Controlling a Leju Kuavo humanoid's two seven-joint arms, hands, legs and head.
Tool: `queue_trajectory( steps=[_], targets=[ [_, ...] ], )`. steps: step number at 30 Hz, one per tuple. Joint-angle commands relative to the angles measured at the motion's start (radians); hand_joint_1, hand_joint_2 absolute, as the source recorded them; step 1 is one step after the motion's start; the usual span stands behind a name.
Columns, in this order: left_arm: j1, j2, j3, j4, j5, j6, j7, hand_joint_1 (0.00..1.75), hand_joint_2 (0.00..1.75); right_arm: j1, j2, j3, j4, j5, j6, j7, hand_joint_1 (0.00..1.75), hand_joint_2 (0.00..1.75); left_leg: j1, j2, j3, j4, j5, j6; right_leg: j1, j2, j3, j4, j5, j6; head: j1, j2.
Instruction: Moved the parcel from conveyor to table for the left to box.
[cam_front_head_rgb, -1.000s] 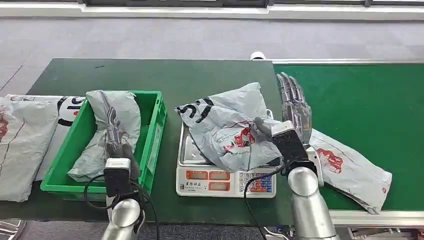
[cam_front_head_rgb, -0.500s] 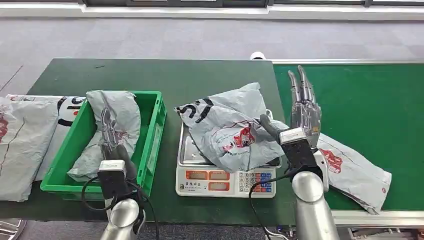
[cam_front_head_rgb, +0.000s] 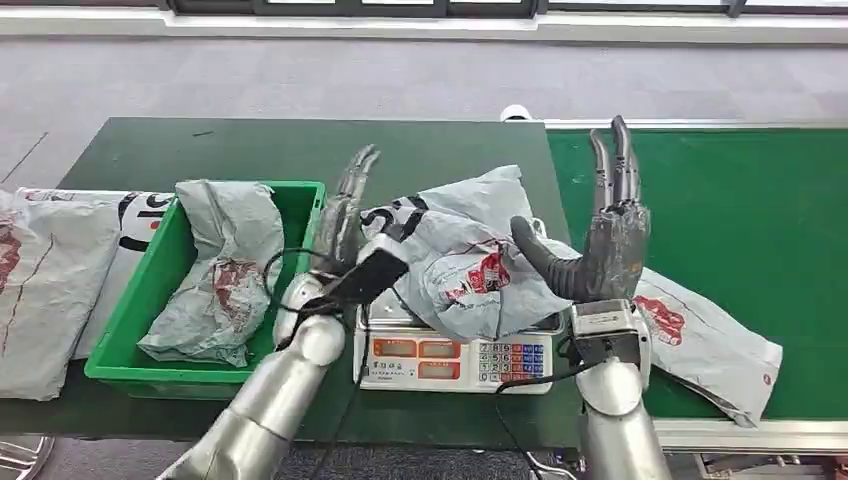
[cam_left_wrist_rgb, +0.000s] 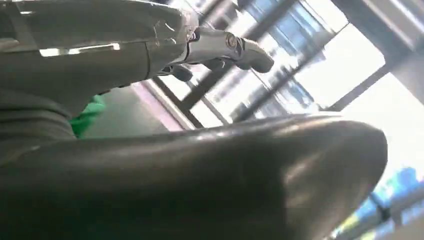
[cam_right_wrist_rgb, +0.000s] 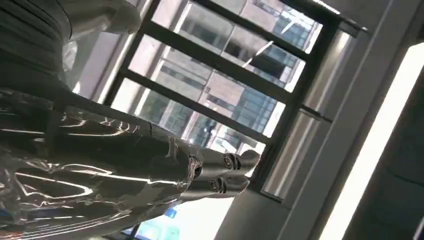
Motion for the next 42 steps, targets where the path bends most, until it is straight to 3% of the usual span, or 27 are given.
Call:
queue_trajectory(
  steps=[1, 3, 4, 26, 31, 34, 39, 40, 42],
  targets=[
    [-0.342, -0.074, -0.24, 0.477, -0.052, -0.129, 0.118, 0.0, 0.0, -0.059, -0.049, 0.093, -0.011, -0.103, 0.011, -0.102, 0.0, 1.75, 0.001, 0.0, -0.002, 0.0, 0.001, -0.001, 0.001, -0.001, -0.001, 0.0, 0.001, 0.0, 0.0, 0.0],
    [-0.35, -0.074, -0.292, 0.485, 0.01, -0.186, 0.148, 0.0, 0.0, -0.052, -0.065, 0.099, -0.037, -0.112, 0.007, -0.102, 0.0, 1.75, 0.0, 0.002, -0.001, 0.0, 0.0, -0.001, 0.0, 0.0, -0.001, 0.0, 0.0, -0.001, 0.0, 0.0],
    [-0.352, -0.074, -0.319, 0.492, 0.036, -0.199, 0.156, 0.0, 1.75, -0.052, -0.07, 0.101, -0.041, -0.118, 0.006, -0.1, 0.0, 1.75, 0.001, 0.001, 0.0, -0.001, 0.0, -0.002, 0.001, -0.001, 0.0, -0.001, 0.0, -0.001, 0.0, 0.0],
    [-0.353, -0.074, -0.347, 0.499, 0.066, -0.19, 0.158, 0.0, 1.75, -0.052, -0.072, 0.101, -0.04, -0.122, 0.004, -0.099, 0.0, 1.75, 0.002, 0.006, 0.001, -0.003, 0.001, -0.003, 0.002, 0.002, 0.0, -0.004, 0.002, -0.002, 0.0, 0.0],
    [-0.37, -0.074, -0.547, 0.55, 0.144, -0.46, 0.229, 0.0, 1.75, -0.062, -0.086, 0.095, -0.046, -0.163, 0.01, -0.115, 0.0, 1.75, 0.002, 0.005, 0.0, -0.003, 0.001, -0.002, 0.002, 0.002, -0.001, -0.003, 0.002, -0.001, 0.0, 0.0],
    [-0.352, -0.074, -0.636, 0.572, 0.156, -0.485, 0.263, 0.0, 1.75, -0.057, -0.071, 0.088, -0.061, -0.155, 0.037, -0.113, 0.0, 1.75, 0.002, 0.004, 0.001, -0.003, 0.001, -0.002, 0.002, 0.001, 0.0, -0.004, 0.002, -0.001, 0.0, 0.0],
    [-0.319, -0.067, -0.661, 0.636, 0.145, -0.506, 0.309, 0.0, 1.75, -0.083, -0.053, 0.108, -0.04, -0.137, 0.057, -0.097, 0.0, 1.75, 0.001, 0.006, 0.001, -0.002, 0.0, -0.002, 0.001, 0.004, -0.001, -0.002, 0.001, -0.001, 0.0, 0.0],
    [-0.315, -0.058, -0.651, 0.653, 0.155, -0.587, 0.358, 0.0, 1.75, -0.09, -0.042, 0.108, -0.034, -0.129, 0.054, -0.095, 0.0, 1.75, 0.0, 0.007, 0.002, -0.003, 0.0, -0.002, 0.0, 0.005, -0.001, -0.002, 0.001, -0.001, 0.0, 0.0],
    [-0.309, -0.047, -0.649, 0.654, 0.152, -0.601, 0.343, 0.0, 1.75, -0.092, -0.037, 0.112, -0.04, -0.121, 0.049, -0.089, 0.0, 1.75, 0.0, 0.008, 0.001, -0.002, 0.0, -0.002, 0.001, 0.006, -0.001, -0.001, 0.001, -0.001, 0.0, 0.0]
  ],
)
